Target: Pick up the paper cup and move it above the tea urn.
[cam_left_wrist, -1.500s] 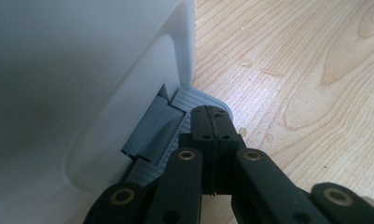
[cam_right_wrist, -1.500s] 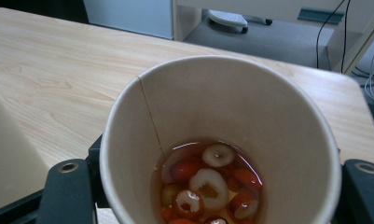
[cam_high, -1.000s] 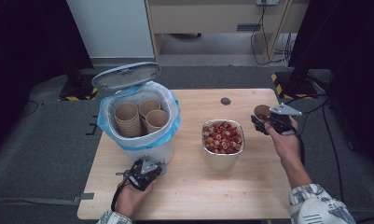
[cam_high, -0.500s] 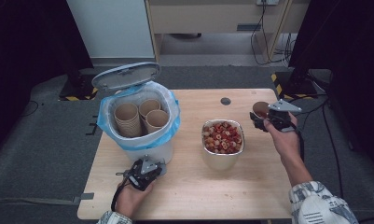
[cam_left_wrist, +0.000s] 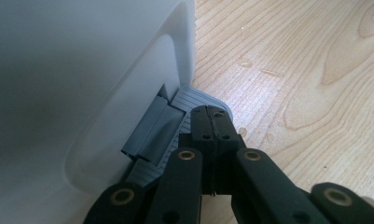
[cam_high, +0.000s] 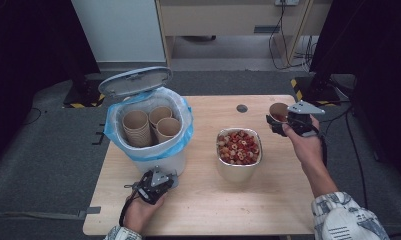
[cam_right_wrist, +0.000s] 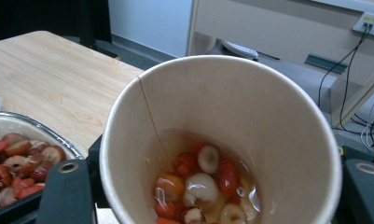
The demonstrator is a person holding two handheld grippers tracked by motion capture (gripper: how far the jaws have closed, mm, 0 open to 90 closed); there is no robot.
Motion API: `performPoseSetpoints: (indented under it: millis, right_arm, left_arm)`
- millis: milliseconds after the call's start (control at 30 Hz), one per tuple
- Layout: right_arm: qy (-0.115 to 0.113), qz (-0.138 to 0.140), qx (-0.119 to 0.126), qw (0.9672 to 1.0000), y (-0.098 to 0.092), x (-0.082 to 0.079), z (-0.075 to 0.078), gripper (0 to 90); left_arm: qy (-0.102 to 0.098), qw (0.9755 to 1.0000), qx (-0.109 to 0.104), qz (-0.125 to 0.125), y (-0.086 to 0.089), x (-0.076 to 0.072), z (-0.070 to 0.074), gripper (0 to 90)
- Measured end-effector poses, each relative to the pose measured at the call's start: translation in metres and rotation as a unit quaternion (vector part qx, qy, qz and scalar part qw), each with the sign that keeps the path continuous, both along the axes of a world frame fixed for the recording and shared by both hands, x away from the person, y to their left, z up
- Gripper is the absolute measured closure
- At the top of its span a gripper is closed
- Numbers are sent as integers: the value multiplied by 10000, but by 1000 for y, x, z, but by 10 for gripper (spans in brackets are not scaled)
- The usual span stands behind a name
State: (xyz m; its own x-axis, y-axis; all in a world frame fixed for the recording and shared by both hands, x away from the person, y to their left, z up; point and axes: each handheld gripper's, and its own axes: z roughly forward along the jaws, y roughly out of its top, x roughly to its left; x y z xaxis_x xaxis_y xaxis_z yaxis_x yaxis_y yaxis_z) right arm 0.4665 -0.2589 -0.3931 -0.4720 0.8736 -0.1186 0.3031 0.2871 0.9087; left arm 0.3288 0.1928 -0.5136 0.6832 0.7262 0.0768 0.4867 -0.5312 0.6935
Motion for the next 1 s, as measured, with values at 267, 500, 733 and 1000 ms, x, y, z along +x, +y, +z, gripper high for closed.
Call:
performPoseSetpoints:
  millis: [267, 500, 733, 1000]
  right_arm:
    - [-82, 137, -51, 9999, 10, -1, 11, 290]
    - [-186, 235, -105, 9995, 18, 0, 22, 290]
    - [-260, 300, -136, 9991, 24, 1, 32, 289]
    - [-350, 395, -230, 9983, 30, 2, 39, 289]
  left_arm:
    - [1, 10000, 2, -1, 0, 0, 0, 900]
    - [-3, 10000, -19, 9, 0, 0, 0, 900]
    - [-2, 10000, -19, 6, 0, 0, 0, 900]
    - [-3, 10000, -27, 4, 0, 0, 0, 900]
